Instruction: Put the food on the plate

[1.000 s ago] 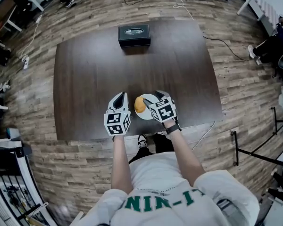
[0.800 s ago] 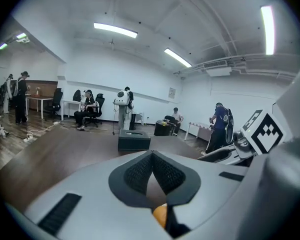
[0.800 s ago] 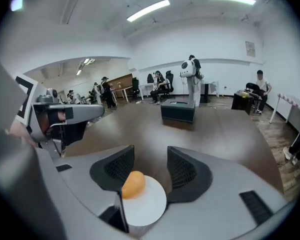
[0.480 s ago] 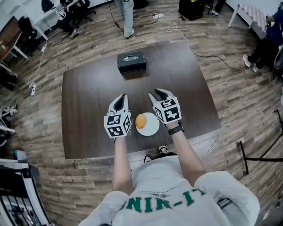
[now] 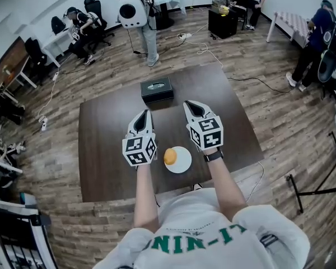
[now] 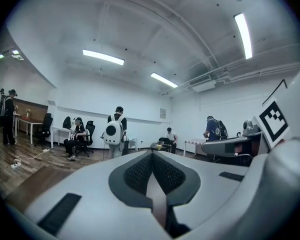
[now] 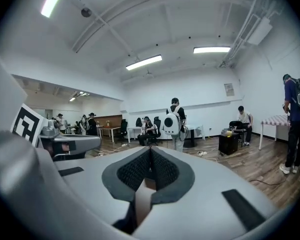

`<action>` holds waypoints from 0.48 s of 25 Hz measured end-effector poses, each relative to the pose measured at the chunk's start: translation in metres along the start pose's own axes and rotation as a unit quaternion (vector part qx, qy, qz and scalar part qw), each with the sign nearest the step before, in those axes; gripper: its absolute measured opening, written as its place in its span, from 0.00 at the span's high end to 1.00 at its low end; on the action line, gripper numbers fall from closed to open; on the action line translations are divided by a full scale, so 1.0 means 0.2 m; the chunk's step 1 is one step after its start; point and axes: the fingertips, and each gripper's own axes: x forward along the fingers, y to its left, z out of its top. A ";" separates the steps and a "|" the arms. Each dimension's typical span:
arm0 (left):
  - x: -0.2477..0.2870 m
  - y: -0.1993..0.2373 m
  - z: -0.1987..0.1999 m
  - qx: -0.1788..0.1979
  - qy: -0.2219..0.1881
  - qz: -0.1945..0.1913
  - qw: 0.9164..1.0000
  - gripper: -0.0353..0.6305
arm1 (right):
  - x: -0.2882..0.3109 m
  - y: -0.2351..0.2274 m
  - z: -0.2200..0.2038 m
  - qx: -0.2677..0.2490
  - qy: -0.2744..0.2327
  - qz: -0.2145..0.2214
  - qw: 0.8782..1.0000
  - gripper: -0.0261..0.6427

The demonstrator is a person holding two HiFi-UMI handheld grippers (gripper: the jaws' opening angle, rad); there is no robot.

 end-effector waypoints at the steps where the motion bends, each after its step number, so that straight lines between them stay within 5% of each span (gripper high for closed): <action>1: -0.01 0.00 0.04 0.006 -0.008 0.001 1.000 0.93 | -0.01 0.00 0.04 -0.004 -0.011 -0.004 1.000 0.94; 12: -0.06 -0.01 0.29 0.034 -0.056 -0.001 0.998 0.93 | -0.07 0.06 0.32 -0.057 -0.069 -0.035 0.995 0.94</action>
